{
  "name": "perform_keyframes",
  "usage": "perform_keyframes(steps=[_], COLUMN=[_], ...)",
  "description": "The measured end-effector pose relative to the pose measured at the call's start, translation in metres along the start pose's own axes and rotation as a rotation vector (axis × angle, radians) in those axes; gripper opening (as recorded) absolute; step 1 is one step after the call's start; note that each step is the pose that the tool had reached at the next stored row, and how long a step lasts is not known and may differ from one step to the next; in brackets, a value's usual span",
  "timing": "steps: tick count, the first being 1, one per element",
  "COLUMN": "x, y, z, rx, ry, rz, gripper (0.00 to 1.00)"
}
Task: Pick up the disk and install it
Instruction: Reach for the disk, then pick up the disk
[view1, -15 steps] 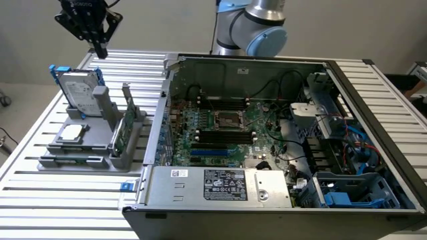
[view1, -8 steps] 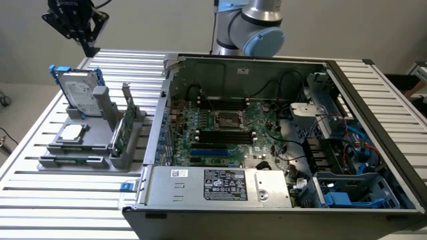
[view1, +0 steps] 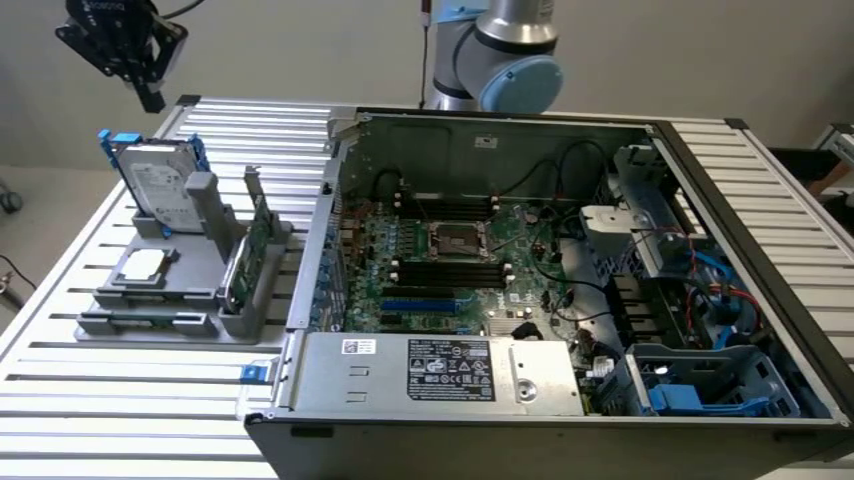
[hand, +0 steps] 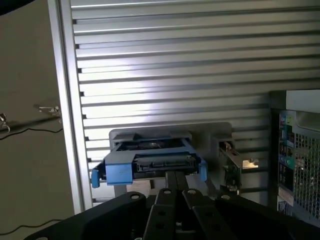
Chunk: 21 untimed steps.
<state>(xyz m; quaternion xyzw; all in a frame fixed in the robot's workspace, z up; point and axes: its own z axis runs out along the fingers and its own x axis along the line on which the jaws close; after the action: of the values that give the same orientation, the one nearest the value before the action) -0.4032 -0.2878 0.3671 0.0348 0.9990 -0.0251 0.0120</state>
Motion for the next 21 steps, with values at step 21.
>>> perform_keyframes(steps=[21], x=[0.051], y=[-0.0001], z=[0.0020], rx=[0.0146], ry=[-0.0014], rz=[-0.008], gripper=[0.11])
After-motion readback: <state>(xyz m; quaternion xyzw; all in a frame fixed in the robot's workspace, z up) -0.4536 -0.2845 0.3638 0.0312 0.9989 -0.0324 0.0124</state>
